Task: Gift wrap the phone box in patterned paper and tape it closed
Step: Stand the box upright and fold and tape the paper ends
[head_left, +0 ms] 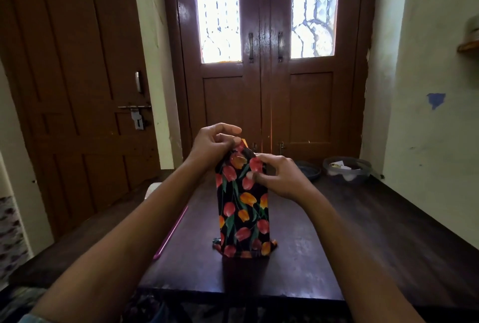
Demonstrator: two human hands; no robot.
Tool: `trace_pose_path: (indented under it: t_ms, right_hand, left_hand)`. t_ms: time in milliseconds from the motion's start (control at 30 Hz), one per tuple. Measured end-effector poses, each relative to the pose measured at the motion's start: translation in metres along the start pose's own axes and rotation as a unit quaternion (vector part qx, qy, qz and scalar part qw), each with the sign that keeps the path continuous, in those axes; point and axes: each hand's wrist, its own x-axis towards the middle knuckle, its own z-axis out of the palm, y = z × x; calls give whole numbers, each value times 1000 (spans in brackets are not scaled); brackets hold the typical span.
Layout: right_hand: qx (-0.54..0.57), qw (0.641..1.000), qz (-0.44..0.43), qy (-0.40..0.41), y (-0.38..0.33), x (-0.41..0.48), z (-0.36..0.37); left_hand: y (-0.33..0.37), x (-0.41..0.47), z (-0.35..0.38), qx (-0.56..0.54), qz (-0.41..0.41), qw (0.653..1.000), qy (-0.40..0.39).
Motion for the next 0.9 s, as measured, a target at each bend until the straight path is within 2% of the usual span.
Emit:
trace_pose_path:
  t_ms: [67,133,200,267,400,567,733,900]
  right_hand:
    - [42,999,7,29,-3,2,-4]
    - [40,996,10,76,-6,6,-3]
    - [32,994,1,106,-9,9,2]
    - [42,990,-16,133,-13,11,8]
    - [48,984,-18,173,-22,18,9]
    - [-17,992,23,126,-27,34,2]
    - [-21,993,81,82,-35,39,-6]
    - [-19,996,69,49,-46,43,-12]
  left_hand:
    - [-3,-1,-5,-2,35,999,24]
    - [-6,-2,-16,15,28,999,13]
    - [-11,-6,-26,57,2,996,-69]
    - [-18,-11,-33,53,-14,989,-135]
    - [-23,-16,-39,67,-10,980,-188]
    - [-30,-15,-35,95,44,983,-153]
    - [-36,-18,-36,75,71,986,-134]
    - [-38,-18,-35,71,67,987,-130]
